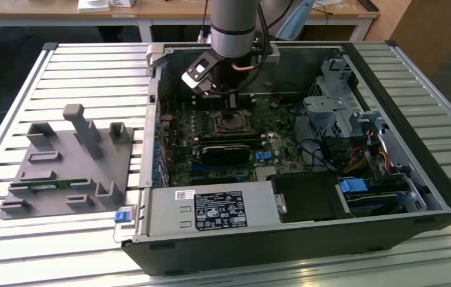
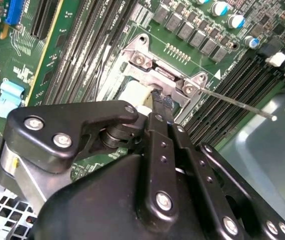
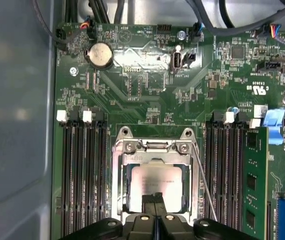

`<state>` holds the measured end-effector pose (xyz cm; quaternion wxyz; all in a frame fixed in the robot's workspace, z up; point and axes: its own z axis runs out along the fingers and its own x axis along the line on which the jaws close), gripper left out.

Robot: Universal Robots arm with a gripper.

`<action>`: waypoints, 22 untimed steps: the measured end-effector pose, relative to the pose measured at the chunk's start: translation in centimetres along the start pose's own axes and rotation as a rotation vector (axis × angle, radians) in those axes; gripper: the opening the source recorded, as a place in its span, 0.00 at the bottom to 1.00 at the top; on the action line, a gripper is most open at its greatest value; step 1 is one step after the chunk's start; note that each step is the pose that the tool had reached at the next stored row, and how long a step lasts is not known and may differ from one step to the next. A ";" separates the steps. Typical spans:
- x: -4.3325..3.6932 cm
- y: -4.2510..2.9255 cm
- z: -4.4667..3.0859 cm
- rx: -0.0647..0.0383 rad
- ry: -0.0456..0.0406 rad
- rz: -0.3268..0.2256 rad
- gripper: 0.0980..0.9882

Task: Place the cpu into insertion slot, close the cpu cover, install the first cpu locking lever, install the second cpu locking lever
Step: 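Close the cpu cover, then install the first cpu locking lever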

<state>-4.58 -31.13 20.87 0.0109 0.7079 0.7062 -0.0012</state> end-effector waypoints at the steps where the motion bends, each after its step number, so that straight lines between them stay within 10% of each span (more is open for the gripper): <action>1: 0.00 0.10 0.00 0.000 0.0000 0.000 0.02; 22: 0.00 0.75 -0.21 0.000 -0.0018 0.000 0.02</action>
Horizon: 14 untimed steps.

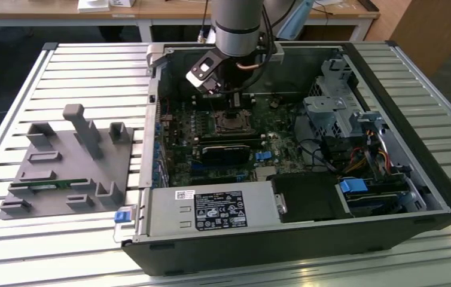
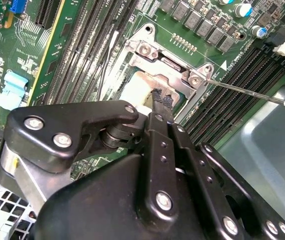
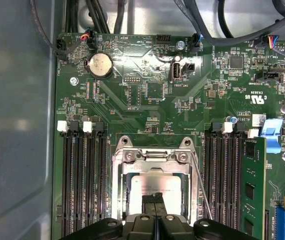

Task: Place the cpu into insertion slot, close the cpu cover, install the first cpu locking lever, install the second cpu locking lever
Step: 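Install the first cpu locking lever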

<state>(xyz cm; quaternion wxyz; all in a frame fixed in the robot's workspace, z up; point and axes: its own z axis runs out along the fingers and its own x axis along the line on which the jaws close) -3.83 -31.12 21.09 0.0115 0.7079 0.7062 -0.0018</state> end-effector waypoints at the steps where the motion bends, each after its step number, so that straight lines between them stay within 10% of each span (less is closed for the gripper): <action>1: 0.00 0.00 -0.02 0.000 -0.0005 0.000 0.02; 14: -0.01 0.00 -0.46 0.000 -0.0005 0.000 0.02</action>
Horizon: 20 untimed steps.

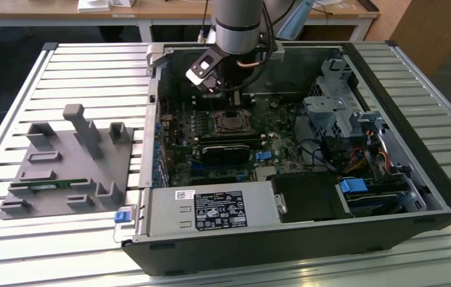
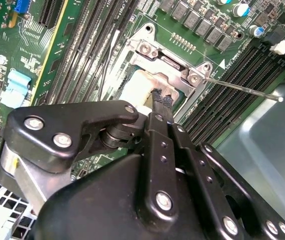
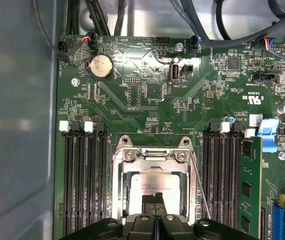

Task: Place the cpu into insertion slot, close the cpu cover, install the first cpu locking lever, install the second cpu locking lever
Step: 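Install the first cpu locking lever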

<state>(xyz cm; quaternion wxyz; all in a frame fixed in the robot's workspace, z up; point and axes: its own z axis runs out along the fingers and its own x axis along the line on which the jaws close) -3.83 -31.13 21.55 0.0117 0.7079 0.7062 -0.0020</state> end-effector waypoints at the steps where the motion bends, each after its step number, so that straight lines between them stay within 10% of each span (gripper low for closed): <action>1: 0.00 0.00 -0.03 0.000 0.0001 0.000 0.02; 20: -0.03 0.03 -1.87 0.000 0.0001 0.000 0.02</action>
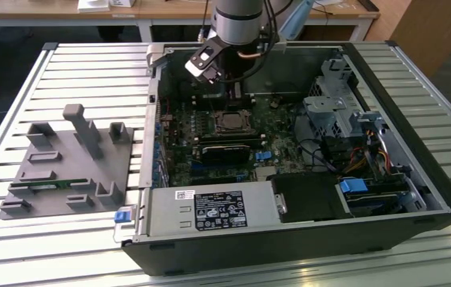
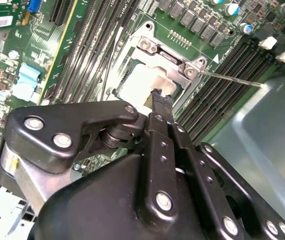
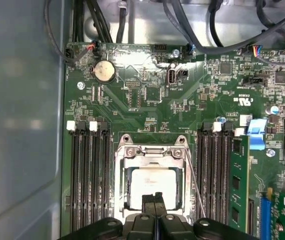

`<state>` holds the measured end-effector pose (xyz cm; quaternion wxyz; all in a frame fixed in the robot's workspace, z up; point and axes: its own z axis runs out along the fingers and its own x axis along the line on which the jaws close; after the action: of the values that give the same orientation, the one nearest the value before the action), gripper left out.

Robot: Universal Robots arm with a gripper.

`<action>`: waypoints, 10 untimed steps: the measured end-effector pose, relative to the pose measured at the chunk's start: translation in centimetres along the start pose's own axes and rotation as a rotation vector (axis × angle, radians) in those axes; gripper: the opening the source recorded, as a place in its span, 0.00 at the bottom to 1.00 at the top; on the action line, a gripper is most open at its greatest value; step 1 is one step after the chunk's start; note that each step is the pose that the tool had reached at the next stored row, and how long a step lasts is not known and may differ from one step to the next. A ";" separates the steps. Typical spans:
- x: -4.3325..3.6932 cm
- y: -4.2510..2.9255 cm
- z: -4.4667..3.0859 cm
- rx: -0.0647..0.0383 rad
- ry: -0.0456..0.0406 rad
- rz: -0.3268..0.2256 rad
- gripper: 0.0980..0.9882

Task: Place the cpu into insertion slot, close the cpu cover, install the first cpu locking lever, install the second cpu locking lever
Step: 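Install the first cpu locking lever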

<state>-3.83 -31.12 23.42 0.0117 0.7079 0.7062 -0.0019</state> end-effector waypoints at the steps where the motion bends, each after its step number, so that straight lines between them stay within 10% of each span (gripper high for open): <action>1: 0.00 0.00 -0.20 0.000 0.0000 0.000 0.02; 10: -0.05 0.03 -2.38 0.000 -0.0001 0.000 0.02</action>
<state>-3.83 -31.12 25.80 0.0117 0.7079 0.7062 -0.0020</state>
